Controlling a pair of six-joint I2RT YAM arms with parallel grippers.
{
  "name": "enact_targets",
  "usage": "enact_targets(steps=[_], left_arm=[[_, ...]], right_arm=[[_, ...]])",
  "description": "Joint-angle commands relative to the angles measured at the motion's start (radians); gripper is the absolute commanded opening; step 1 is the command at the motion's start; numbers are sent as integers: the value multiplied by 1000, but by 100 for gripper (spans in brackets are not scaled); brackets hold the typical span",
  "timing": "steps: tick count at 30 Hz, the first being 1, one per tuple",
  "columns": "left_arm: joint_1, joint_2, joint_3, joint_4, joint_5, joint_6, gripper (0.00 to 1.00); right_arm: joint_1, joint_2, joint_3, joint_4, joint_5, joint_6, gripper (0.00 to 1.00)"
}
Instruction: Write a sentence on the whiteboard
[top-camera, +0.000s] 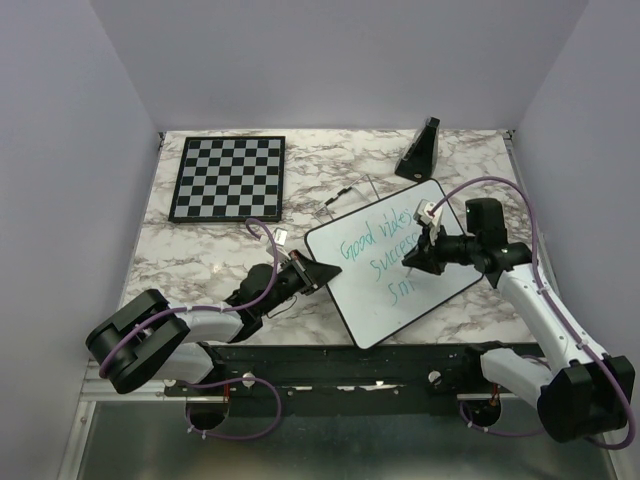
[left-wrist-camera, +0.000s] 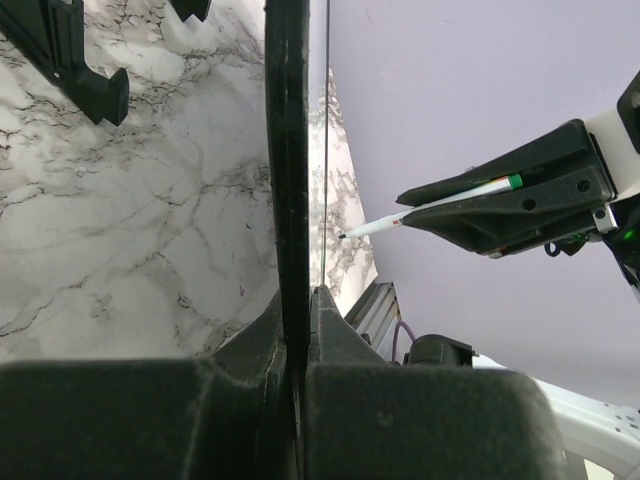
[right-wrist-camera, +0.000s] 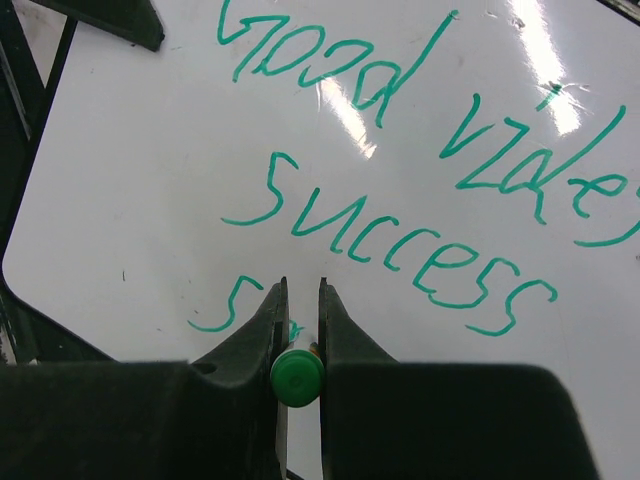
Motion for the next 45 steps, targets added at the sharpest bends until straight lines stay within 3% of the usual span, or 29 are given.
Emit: enact_targets(steps=[1,18,35,45], left_arm=[[-4,-15,7,111,1,31,0],[-4,-11,16,105,1,29,0],[-4,-21,5,107,0,31,0],[-4,-26,4,102,-3,29,0]], right_arm=[[-3,21,-3,54,-48,30,1],[-5,92,2,24,-42,13,1],[-5,64,-14,60,90,54,1],[-7,69,-11,-20,75,7,1]])
